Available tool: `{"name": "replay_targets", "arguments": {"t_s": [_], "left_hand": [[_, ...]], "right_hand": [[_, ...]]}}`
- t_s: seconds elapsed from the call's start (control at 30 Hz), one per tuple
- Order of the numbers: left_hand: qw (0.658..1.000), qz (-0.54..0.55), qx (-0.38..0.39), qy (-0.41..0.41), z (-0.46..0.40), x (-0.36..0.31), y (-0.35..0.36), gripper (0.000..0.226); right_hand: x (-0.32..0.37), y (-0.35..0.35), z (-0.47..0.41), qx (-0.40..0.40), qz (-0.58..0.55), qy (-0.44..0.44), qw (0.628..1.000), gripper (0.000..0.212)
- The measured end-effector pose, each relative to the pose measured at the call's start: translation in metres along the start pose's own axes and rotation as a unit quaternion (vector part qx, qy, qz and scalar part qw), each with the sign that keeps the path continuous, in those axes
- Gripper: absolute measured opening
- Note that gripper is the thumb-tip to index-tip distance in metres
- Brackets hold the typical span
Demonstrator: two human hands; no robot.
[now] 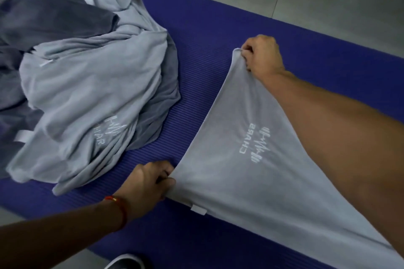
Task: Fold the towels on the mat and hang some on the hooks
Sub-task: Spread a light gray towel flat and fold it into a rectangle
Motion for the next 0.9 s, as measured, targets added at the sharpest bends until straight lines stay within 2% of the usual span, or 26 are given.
{"name": "replay_targets", "arguments": {"t_s": [0.13, 0.17, 0.23, 0.27, 0.4, 0.47, 0.53, 0.6, 0.67, 0.77, 0.9], "left_hand": [[0.997, -0.039, -0.070, 0.008, -0.006, 0.015, -0.007, 0.018], [0.995, -0.049, -0.082, 0.012, -0.008, 0.019, -0.008, 0.018], [0.992, -0.076, -0.096, 0.033, -0.009, 0.021, -0.007, 0.015], [0.990, -0.092, -0.102, 0.044, -0.009, 0.021, -0.004, 0.015], [0.973, -0.165, -0.147, 0.071, 0.001, 0.020, 0.006, 0.017], [0.929, -0.294, -0.157, 0.158, 0.011, 0.003, 0.012, 0.015], [0.862, -0.409, -0.129, 0.270, 0.019, -0.022, 0.030, 0.023], [0.804, -0.458, -0.088, 0.370, 0.022, -0.049, 0.061, 0.020], [0.755, -0.486, -0.048, 0.438, 0.016, -0.073, 0.103, 0.020], [0.702, -0.501, -0.010, 0.506, 0.005, -0.105, 0.162, 0.032], [0.670, -0.500, 0.021, 0.548, -0.011, -0.143, 0.209, 0.031]], "right_hand": [[-0.005, 0.022, -0.002, -0.011, -0.058, 0.002, 0.998, 0.018], [-0.006, 0.029, 0.002, 0.024, -0.060, 0.004, 0.998, 0.022], [-0.005, 0.039, 0.017, 0.115, -0.054, -0.015, 0.992, 0.044], [-0.004, 0.040, 0.029, 0.136, -0.054, -0.035, 0.989, 0.053], [-0.010, 0.031, 0.109, 0.148, 0.000, -0.127, 0.981, 0.044], [-0.020, 0.026, 0.169, 0.147, 0.067, -0.165, 0.973, 0.036], [-0.038, 0.018, 0.233, 0.135, 0.131, -0.189, 0.964, 0.027], [-0.059, 0.005, 0.298, 0.133, 0.195, -0.175, 0.956, 0.016], [-0.082, -0.011, 0.362, 0.128, 0.231, -0.148, 0.953, 0.017], [-0.118, -0.027, 0.448, 0.134, 0.233, -0.065, 0.961, 0.029], [-0.162, -0.020, 0.529, 0.239, 0.216, 0.117, 0.940, 0.050]]}}
Point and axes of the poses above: each hand's wrist, its own z-axis away from the middle knuckle, its own y-axis out of the palm, x = y × z, the point moved 4 cm from there along -z, towards the middle knuckle, and after that the axes turned 10 degrees about x, right-handed, at the moved point
